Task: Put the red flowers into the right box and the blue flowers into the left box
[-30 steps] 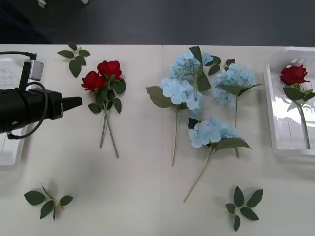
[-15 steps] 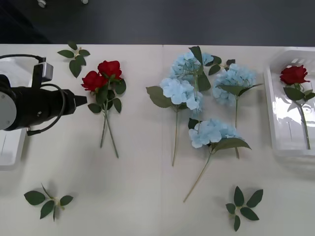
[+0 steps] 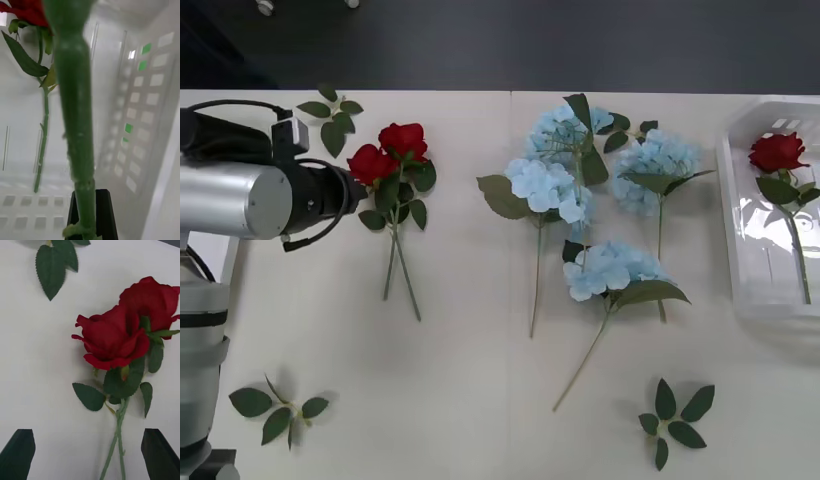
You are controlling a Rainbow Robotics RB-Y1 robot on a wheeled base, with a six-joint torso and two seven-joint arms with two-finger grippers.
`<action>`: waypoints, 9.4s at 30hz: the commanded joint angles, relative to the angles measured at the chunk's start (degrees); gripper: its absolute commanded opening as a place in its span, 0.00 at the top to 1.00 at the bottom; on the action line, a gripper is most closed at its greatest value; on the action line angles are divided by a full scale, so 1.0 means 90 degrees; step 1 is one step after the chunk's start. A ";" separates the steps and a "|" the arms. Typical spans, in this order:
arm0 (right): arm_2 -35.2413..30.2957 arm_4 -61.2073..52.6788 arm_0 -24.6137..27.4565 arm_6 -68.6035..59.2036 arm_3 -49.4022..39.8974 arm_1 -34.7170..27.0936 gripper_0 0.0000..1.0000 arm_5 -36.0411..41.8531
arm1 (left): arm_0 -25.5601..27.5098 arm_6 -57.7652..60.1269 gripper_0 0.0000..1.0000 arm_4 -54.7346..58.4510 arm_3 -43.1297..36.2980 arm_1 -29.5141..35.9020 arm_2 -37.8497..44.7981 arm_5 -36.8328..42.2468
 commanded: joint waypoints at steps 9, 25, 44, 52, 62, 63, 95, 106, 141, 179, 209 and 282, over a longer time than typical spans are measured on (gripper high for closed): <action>0.0205 0.0464 -0.0154 -0.0825 -0.0134 -0.0096 1.00 -0.0001 | -0.0643 0.0402 0.22 -0.0415 0.1000 -0.0360 0.0135 -0.0522; 0.0205 0.0483 -0.0154 -0.0786 -0.0153 -0.0096 0.31 -0.0070 | -0.0721 0.0402 0.27 -0.1079 0.1839 -0.0927 0.0018 -0.1216; -0.0948 -0.1450 -0.0145 -0.0523 -0.1550 -0.0155 0.31 0.1571 | -0.0819 0.0402 0.32 -0.1323 0.2435 -0.1083 -0.0295 -0.1821; -0.0528 -0.2300 -0.0330 -0.0454 -0.2204 -0.0145 0.31 0.1229 | -0.0819 0.0402 0.42 -0.1469 0.2660 -0.1181 -0.0314 -0.2056; 0.1465 -0.2290 -0.0408 -0.0552 -0.3190 -0.0164 0.31 -0.1154 | -0.0819 0.0402 0.63 -0.1665 0.2660 -0.1298 -0.0353 -0.2046; 0.1719 -0.2310 -0.0447 -0.0562 -0.3298 -0.0164 0.31 -0.1408 | -0.0809 0.0402 0.63 -0.1704 0.2660 -0.1317 -0.0353 -0.2056; 0.2217 -0.2222 -0.0525 -0.0493 -0.4020 0.0187 0.31 -0.1144 | -0.0809 0.0393 1.00 -0.2104 0.2738 -0.1483 -0.0392 -0.2056; 0.2256 -0.2202 -0.0516 -0.0513 -0.4011 0.0119 0.31 -0.1124 | -0.0252 0.0334 1.00 -0.1303 0.1097 -0.1064 -0.0324 -0.2017; 0.2510 -0.2320 -0.0525 -0.0767 -0.4362 -0.0086 0.31 -0.1984 | 0.2121 -0.6834 1.00 0.8257 -0.1852 -0.0194 0.1561 -0.1694; 0.6963 -0.2935 -0.1385 -0.0513 -0.4958 0.0246 0.31 -0.6759 | 0.1955 -0.9691 1.00 1.1460 -0.0221 -0.1083 0.1268 0.1118; 0.7812 -0.2886 -0.1649 -0.0396 -0.4518 0.1232 1.00 -0.8068 | 0.2013 -0.9691 1.00 1.1226 -0.0192 -0.1571 0.0975 0.0894; -0.0830 -0.4878 -0.0125 -0.0376 -0.0983 -0.1268 1.00 -0.0265 | 0.2150 -0.3113 0.00 0.4546 -0.0465 0.1124 0.0526 -0.3667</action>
